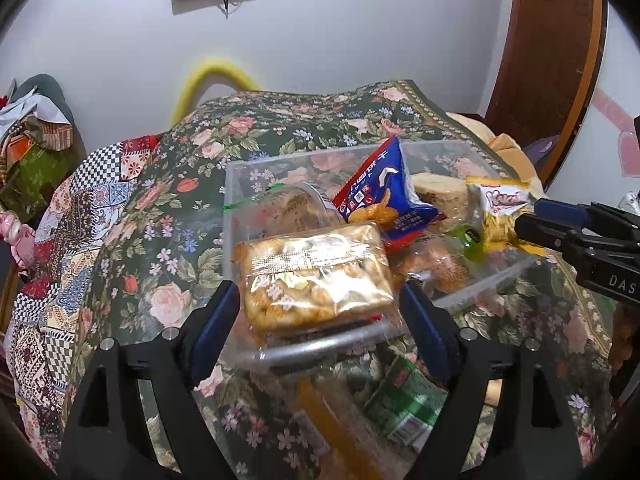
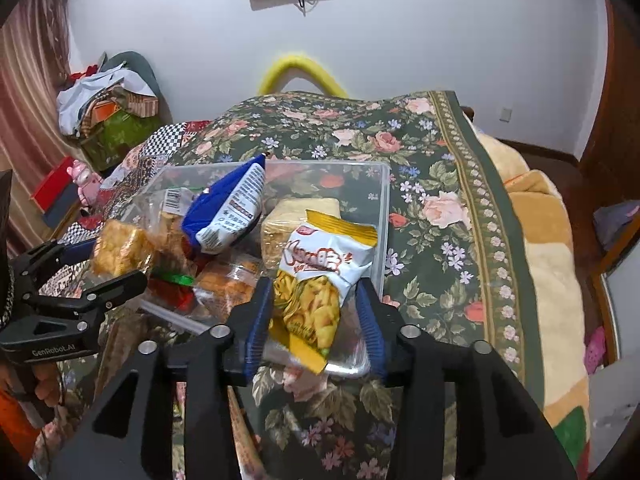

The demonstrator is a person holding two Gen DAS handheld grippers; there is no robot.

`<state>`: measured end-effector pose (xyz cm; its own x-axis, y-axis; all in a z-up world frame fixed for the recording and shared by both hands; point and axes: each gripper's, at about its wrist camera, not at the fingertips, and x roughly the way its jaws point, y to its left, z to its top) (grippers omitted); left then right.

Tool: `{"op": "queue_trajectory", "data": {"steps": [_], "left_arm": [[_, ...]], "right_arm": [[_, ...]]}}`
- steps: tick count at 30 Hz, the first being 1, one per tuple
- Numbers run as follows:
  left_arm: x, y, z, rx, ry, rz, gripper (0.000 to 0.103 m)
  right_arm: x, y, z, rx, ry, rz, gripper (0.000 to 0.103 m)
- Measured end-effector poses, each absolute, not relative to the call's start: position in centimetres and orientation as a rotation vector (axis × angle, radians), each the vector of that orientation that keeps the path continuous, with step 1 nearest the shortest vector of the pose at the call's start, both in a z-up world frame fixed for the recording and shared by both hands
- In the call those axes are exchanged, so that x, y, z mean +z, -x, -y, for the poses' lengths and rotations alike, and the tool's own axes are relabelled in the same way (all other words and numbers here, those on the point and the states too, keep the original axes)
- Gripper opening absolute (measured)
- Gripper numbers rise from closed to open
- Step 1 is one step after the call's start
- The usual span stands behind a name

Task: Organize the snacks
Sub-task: 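Grasp the long gold-striped biscuit roll with the left tool while the right tool grasps the barcoded biscuit roll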

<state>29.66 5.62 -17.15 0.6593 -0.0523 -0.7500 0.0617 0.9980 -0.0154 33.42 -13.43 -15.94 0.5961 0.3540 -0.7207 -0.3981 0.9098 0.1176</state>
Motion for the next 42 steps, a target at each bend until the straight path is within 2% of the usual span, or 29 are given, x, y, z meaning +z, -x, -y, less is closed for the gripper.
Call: {"op": "queue_trajectory", "data": {"steps": [2,11,24,32,37,39,40,42], "left_arm": [[-16.4,-28.9,-5.8,-0.067,-0.002,-0.835,0.082],[-15.0,-26.0,-6.4,-0.070,0.038,-0.823,0.084],[-22.2,-24.2,-5.7,-0.096,0.039,-1.017,0.085],[-24.3,-22.9,-7.9,-0.062,0.044,-1.055,0.085],[-25.0,-22.5,-9.1,-0.044,0.079,-1.057,0.085],[-25.1,-22.6,-9.3,-0.045,0.099,-1.049,0.082],[-25.2,-22.7,-9.4,-0.053,0.111,-1.048,0.080],[-25.3,-22.9,-9.4,-0.068,0.147,-1.042,0.069]], "right_arm": [[-15.4,-32.8,13.5,0.428,0.067,-0.800,0.053],[-13.9,-30.1,13.8,0.473,0.042,-0.773,0.056],[-19.1,-28.1,11.1,0.565,0.085,-0.934,0.058],[-21.7,-27.8,9.7,0.602,0.085,-1.027,0.058],[-21.5,-27.7,8.9,0.614,0.112,-1.018,0.057],[-21.6,-27.8,8.6,0.610,0.119,-1.011,0.055],[-21.7,-27.7,8.3,0.610,0.134,-1.004,0.048],[-21.7,-27.5,8.0,0.617,0.149,-0.997,0.044]]}}
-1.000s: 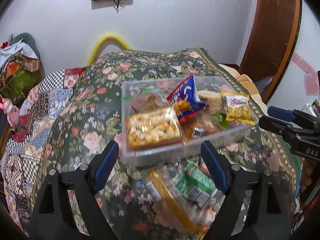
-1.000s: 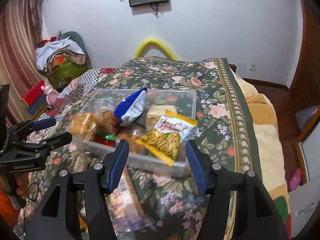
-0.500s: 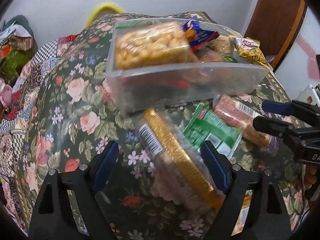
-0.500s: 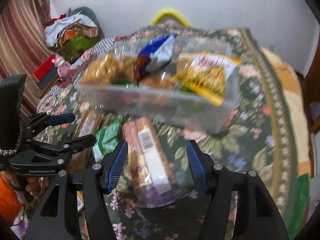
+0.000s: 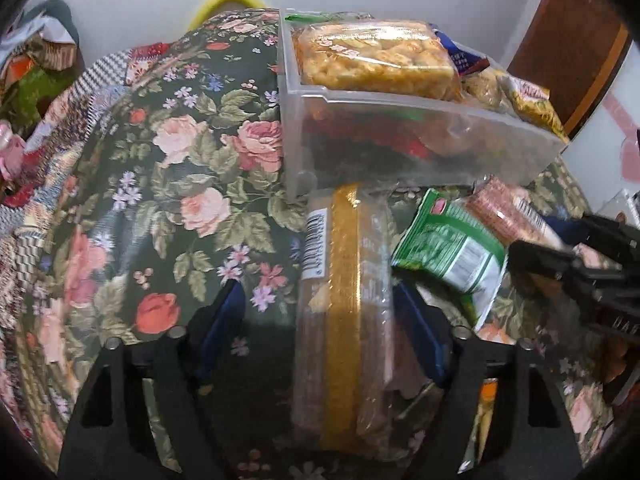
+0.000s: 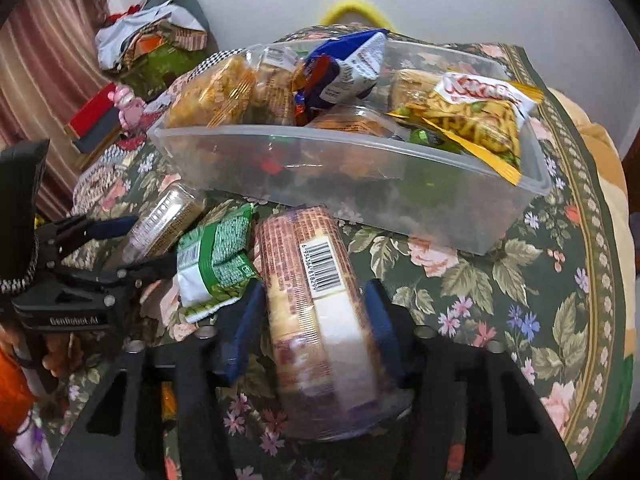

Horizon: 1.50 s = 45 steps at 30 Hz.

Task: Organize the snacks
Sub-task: 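Grasp the long gold-striped biscuit roll with the left tool while the right tool grasps the barcoded biscuit roll, then lower both biscuit rolls into the clear box and open both tools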

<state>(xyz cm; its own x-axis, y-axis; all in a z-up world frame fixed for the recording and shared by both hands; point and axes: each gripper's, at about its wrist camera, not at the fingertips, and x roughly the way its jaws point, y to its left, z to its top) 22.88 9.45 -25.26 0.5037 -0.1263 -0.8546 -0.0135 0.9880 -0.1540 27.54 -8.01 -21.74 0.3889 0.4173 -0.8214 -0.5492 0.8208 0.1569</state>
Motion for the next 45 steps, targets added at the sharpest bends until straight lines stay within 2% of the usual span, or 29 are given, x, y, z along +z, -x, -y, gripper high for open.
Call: {"op": "queue_trajectory", "data": {"steps": [1,3,6,16,25,36,45], "left_arm": [[-25.2,-22.9,-9.4,-0.071,0.154,-1.038,0.064],[-25.0,-22.9,-9.3,-0.091,0.168,-1.031,0.042],[-24.8,-22.5,-8.7,-0.089,0.143,-1.029,0.037],[-22.4,-20.0,-8.3,-0.081,0.129,-1.007,0.035],[-17.0,-18.9,-7.3,-0.091,0.115,-0.896,0.035],[-12.7,-22.6,-5.5,-0.127,0.107,-0.800,0.035],[-11.7,-26.4,-4.3,-0.148,0.113,-0.770,0.035]], "right_arm": [[-21.7,-27.4,8.0,0.616,0.155,-0.991,0.043],[-21.7,-27.3,8.0,0.614,0.159,-0.987,0.043],[-21.5,-27.0,8.3,0.609,0.148,-0.984,0.043],[-19.7,-25.4,10.0,0.583,0.107,-0.946,0.043],[-16.6,-24.4,10.9,0.564,0.092,-0.862,0.043],[-12.9,-26.3,11.5,0.530,0.087,-0.749,0.043],[-11.8,-29.2,11.2,0.490,0.091,-0.704,0.043]]}}
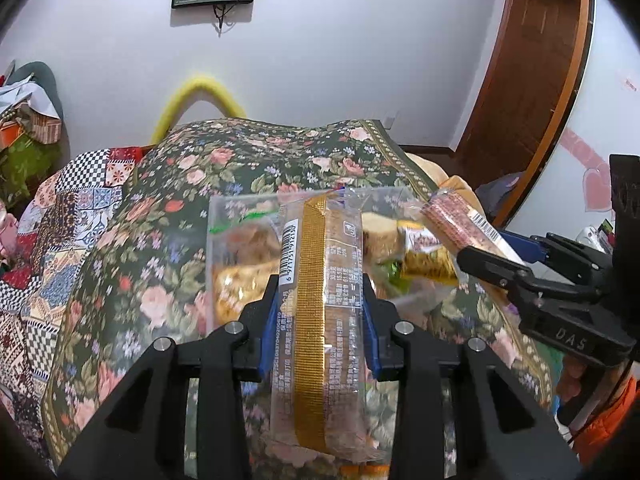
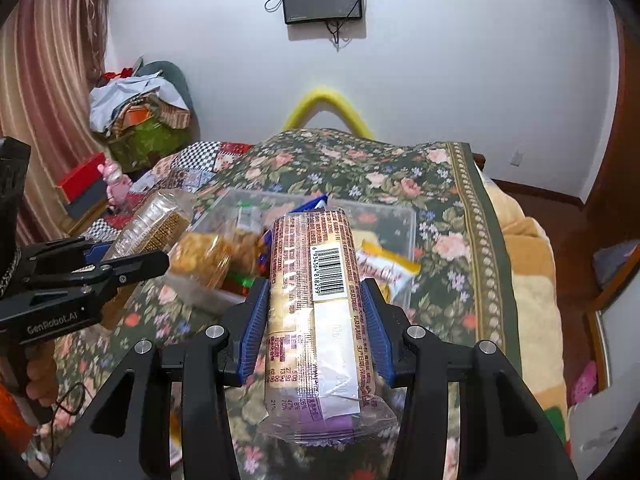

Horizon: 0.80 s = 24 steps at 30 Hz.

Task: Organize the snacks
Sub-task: 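Lower both biscuit rolls into the clear box and open both tools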

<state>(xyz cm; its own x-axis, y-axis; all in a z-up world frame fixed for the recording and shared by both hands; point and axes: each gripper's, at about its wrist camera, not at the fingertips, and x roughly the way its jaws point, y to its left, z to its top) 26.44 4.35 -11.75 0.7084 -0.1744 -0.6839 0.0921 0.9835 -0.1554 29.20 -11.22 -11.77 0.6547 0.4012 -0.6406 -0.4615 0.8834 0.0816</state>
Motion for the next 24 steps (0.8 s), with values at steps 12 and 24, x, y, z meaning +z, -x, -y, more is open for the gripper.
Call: {"op": "queue_trajectory", "data": {"steps": [12,24], "left_arm": [[-13.4,-33.6,-4.5,-0.141,0.144,-0.804,0.035],[-15.3,-37.0,-4.0,-0.131,0.112,-0.846,0.036]], "right_arm": [[-12.4,-33.1,9.7,0.480,0.048,-0.711,0.043],[-15.0,-37.0,8.7,0.445,0.039,-0.798,0.043]]}}
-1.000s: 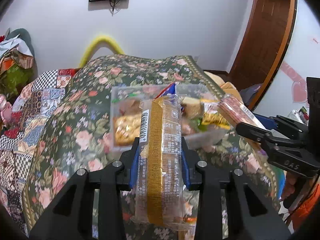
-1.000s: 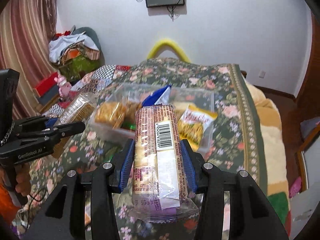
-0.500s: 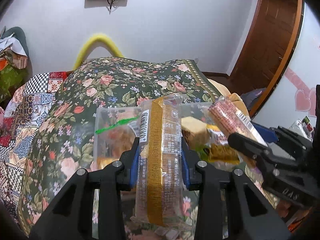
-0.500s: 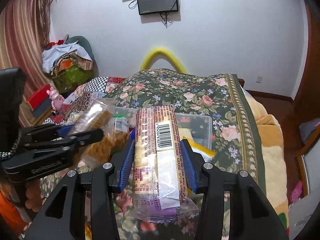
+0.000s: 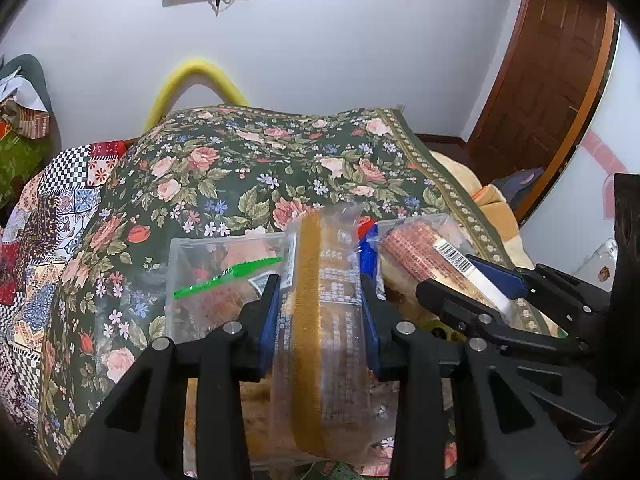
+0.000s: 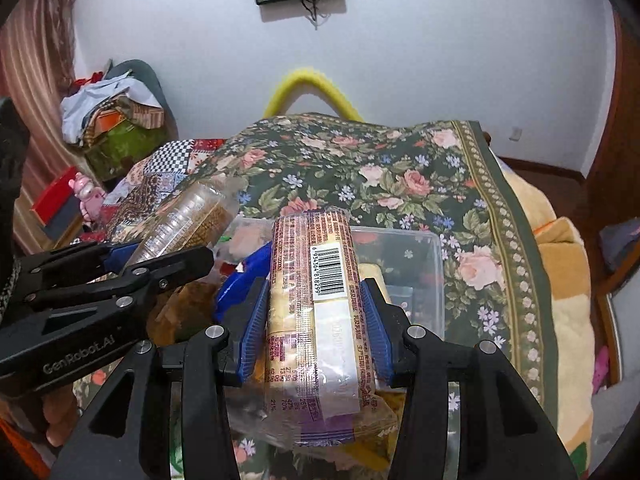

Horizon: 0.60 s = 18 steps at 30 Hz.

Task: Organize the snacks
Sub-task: 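Lower both biscuit rolls into the clear box and open both tools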

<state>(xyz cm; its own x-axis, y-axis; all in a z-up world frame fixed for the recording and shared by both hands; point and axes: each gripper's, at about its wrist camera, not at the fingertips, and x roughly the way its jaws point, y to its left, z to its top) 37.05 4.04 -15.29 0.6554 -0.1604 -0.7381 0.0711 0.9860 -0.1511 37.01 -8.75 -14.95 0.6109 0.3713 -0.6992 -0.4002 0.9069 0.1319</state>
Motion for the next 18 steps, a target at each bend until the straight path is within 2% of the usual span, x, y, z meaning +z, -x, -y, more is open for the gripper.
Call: {"op": "queue_trajectory", "data": {"steps": [5,15,18], "left_arm": [[-14.6,-36.3,-4.0,-0.135,0.102,-0.828,0.041],[-11.2,-31.0,-4.8,-0.131,0.083,-0.770,0.044],[-10.7,-28.6,-5.4,-0.119,0.076,-0.762,0.045]], "right_arm": [[-14.5,-36.6,8.7,0.443,0.050,-0.786,0.044],[-12.1,-32.9,9.0,0.489,0.072,-0.753,0.044],[-11.8,-31.0,9.3,0.509,0.072,-0.755,0.048]]}}
